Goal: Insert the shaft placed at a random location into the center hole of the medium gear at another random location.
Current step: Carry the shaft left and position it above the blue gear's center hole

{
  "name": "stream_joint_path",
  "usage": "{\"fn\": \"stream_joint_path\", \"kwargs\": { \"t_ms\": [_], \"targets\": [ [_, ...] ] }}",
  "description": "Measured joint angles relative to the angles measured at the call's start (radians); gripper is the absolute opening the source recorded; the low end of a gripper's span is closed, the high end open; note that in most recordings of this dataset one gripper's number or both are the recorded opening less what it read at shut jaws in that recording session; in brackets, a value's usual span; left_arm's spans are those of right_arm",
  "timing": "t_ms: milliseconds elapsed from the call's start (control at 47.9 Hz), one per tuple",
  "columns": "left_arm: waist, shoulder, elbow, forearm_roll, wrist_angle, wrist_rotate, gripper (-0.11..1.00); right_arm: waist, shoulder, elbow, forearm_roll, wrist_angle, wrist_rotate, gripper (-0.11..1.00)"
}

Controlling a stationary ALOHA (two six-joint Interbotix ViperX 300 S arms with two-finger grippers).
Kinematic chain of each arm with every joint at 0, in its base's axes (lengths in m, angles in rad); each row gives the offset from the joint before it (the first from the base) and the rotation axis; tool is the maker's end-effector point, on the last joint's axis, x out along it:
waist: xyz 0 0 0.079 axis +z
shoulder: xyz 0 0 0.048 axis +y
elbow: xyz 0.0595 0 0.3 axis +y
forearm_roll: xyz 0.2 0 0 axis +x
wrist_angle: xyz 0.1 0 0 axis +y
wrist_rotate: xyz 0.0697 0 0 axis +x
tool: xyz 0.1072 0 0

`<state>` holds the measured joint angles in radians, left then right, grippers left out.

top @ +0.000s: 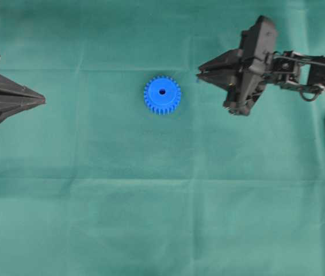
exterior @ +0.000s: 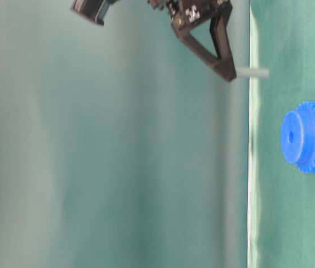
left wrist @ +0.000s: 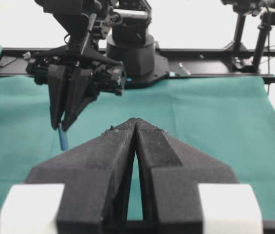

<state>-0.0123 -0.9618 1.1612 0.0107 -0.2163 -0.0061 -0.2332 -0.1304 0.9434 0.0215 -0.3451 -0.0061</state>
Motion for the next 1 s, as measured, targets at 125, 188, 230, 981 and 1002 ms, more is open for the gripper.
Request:
{"fn": "stream_joint_path", "kwargs": {
  "t_ms": [125,188,230,981,1002],
  "targets": [
    [0.000,0.003,0.002,-0.002,0.000,0.000,0.00,0.020,0.043,-0.052,0.002,0.002,0.000,0.13],
    [0.000,0.002,0.002,-0.002,0.000,0.000,0.00,0.026,0.063,-0.078,0.002,0.002,0.000,0.13],
    [0.000,0.003,0.000,-0.002,0.000,0.000,0.00,0.032,0.081,-0.100,0.002,0.002,0.000,0.13],
    [0.000,0.002,0.002,-0.002,0.002,-0.002,0.00,0.055,0.187,-0.212,0.002,0.009,0.000,0.13],
    [0.000,0.003,0.002,0.000,0.002,-0.002,0.00,0.055,0.187,-0.212,0.002,0.009,0.000,0.13]
  ]
}}
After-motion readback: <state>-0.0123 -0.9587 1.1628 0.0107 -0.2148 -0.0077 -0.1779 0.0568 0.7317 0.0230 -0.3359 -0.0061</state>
